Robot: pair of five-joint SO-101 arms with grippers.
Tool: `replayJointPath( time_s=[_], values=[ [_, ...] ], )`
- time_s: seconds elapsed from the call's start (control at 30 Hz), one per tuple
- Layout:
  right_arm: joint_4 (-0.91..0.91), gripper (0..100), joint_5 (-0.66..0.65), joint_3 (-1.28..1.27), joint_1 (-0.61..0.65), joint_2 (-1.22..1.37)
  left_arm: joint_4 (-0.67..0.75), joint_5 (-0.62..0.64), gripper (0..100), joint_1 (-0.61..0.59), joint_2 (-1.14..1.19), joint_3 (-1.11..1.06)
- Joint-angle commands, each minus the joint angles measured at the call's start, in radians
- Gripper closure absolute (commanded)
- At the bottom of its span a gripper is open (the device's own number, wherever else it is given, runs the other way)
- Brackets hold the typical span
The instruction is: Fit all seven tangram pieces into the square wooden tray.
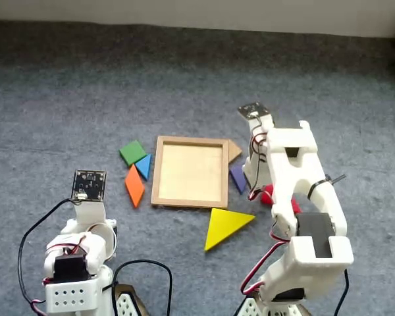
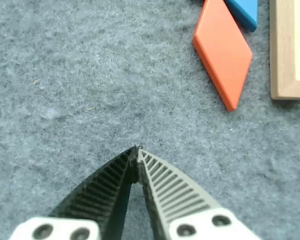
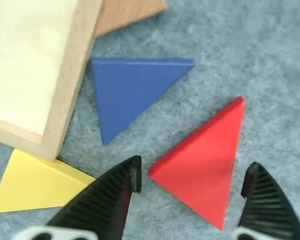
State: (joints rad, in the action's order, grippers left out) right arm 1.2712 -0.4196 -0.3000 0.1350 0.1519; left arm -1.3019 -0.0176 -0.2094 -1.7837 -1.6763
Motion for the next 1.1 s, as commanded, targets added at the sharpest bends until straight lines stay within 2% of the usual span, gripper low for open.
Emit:
replayJointPath(
  time_s=[0.0, 0.17, 0.53, 0.83, 1.07],
  values=[
    [0.007, 67.8, -0.005, 0.005, -0.03, -0.004, -0.006, 0.006, 99, -0.005, -0.008, -0.021],
    [0.004, 58.4, -0.003, -0.045, -0.024, -0.005, -0.006, 0.006, 99, -0.005, -0.008, -0.021],
    [-0.165, 58.5, -0.003, -0.17, -0.027, -0.004, -0.006, 0.006, 99, -0.005, -0.008, -0.021],
    [-0.202, 71.9, -0.008, -0.217, -0.03, -0.004, -0.006, 0.006, 99, -0.005, -0.008, -0.021],
    [-0.165, 76.5, -0.009, -0.217, -0.041, -0.012, -0.006, 0.006, 99, -0.005, -0.008, -0.021]
  ],
)
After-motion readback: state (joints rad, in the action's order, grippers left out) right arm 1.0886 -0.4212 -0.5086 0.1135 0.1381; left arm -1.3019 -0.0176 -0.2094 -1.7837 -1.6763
